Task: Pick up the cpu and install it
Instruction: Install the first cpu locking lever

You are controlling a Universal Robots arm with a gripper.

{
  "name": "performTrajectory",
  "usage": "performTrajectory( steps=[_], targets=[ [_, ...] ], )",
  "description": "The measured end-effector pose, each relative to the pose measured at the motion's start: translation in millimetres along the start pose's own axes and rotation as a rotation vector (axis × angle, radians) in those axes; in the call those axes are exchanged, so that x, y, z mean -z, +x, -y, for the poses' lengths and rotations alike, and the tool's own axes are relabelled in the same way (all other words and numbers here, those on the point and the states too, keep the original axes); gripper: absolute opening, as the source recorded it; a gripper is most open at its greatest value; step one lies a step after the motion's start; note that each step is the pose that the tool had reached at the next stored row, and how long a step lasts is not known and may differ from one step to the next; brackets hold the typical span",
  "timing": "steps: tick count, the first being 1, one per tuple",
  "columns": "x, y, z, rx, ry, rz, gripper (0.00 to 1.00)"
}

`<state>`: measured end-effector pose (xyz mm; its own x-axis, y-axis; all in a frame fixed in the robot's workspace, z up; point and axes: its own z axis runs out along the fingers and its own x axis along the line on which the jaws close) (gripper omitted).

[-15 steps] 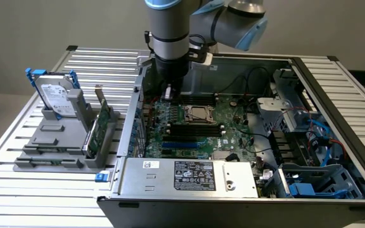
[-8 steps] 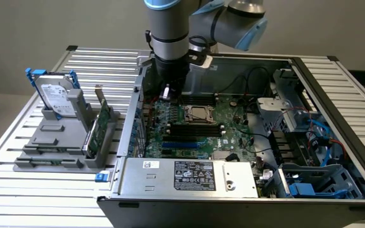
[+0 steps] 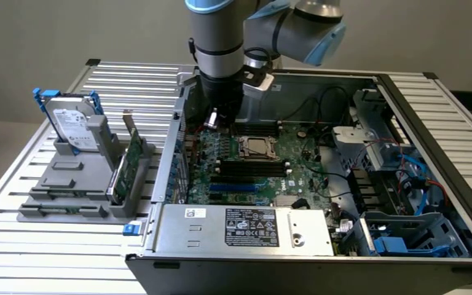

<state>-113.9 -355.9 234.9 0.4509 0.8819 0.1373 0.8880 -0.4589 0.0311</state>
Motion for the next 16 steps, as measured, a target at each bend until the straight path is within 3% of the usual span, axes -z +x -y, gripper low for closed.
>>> performTrajectory(
  steps=[4, 9, 12, 16],
  targets=[
    [0.1, -0.4, 0.9, -0.031, 0.0052, -0.0138, 0.11],
    [0.2, -1.1, 2.1, -0.064, 0.0160, -0.0321, 0.11],
    [0.3, -1.3, 2.7, -0.087, 0.0201, -0.0368, 0.11],
    [0.4, -1.5, 3.0, -0.131, 0.0183, -0.0420, 0.11]
  ],
)
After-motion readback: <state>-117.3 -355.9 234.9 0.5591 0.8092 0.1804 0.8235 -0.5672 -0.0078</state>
